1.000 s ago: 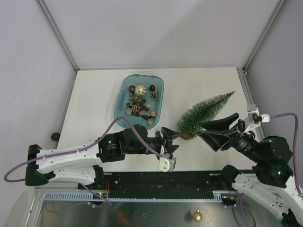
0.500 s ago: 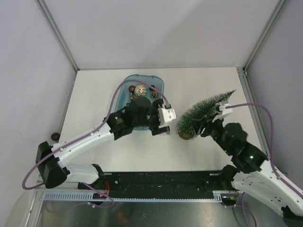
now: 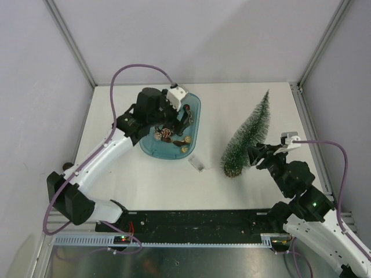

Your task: Decorate the small christmas tree

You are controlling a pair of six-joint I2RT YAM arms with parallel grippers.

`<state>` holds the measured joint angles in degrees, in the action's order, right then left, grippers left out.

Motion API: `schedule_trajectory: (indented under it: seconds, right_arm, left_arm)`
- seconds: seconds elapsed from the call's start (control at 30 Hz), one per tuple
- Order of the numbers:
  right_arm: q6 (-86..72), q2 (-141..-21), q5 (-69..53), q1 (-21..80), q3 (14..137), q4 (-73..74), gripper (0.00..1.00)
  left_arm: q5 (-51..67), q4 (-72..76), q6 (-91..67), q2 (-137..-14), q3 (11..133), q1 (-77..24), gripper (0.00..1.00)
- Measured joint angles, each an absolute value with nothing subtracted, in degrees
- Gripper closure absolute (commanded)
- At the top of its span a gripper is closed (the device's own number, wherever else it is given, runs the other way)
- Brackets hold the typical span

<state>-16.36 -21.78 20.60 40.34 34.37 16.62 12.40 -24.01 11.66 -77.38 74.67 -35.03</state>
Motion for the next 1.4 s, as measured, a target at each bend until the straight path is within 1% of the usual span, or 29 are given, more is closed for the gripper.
schedule_trajectory:
  seconds: [0.13, 0.37, 0.57, 0.67, 0.73, 1.0, 1.4]
  right_arm:
    - [-17.0, -18.5, 17.9, 40.3, 34.4, 17.6, 0.47]
    - [-18.0, -14.5, 12.5, 40.3, 34.4, 19.6, 0.45]
    - [-18.0, -12.1, 9.3, 40.4, 34.4, 19.8, 0.43]
    - [-18.0, -10.7, 8.9, 40.4, 35.1, 21.1, 0.42]
    - [-17.9, -9.9, 8.9, 40.4, 36.2, 22.2, 0.41]
    - [-17.9, -8.0, 9.8, 40.2, 40.9, 25.6, 0.39]
    - [-17.9, -5.7, 10.9, 39.7, 44.2, 28.9, 0.37]
  left_arm:
    - [12.4, -25.0, 8.7, -80.3, 76.7, -31.1, 0.10]
    - [12.2, -27.5, 6.7, -86.8, 81.3, -28.7, 0.13]
    - [12.2, -30.6, 6.0, -92.9, 85.5, -26.5, 0.11]
    - [12.2, -31.9, 5.9, -95.9, 88.4, -25.5, 0.03]
    - [12.2, -32.8, 5.8, -97.8, 90.5, -24.6, 0.01]
    - [12.1, -34.7, 6.1, -103.1, 95.9, -20.7, 0.00]
    - [13.8, -36.2, 5.5, -112.7, 101.5, -18.8, 0.01]
